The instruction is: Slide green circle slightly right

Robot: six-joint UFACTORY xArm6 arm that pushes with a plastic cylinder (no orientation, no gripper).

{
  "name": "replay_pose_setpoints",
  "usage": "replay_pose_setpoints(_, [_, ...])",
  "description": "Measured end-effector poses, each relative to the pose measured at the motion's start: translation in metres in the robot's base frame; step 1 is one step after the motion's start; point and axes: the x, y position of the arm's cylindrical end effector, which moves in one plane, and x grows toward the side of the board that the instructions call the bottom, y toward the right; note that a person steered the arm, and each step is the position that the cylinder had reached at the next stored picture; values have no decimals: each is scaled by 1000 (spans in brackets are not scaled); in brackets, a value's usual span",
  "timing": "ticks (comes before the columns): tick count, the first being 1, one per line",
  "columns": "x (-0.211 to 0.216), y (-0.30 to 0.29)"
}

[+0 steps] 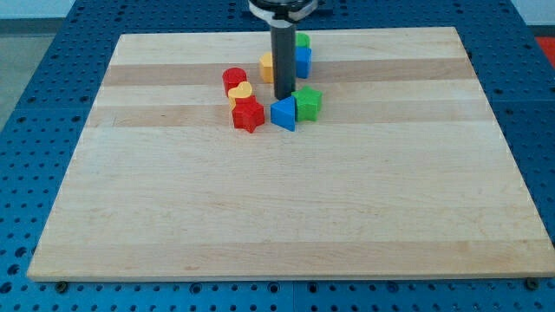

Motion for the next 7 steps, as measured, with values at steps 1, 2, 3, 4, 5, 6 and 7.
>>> replay_pose_setpoints(1, [-12,40])
replay_pose_setpoints(2, [-36,61])
replay_pose_setpoints(3, [-63,59])
replay_pose_setpoints(4, [-87,56])
replay_pose_setpoints(5, [-102,60])
replay_pose_setpoints(6, [-131,57])
replay_pose_setpoints(7, [-154,41])
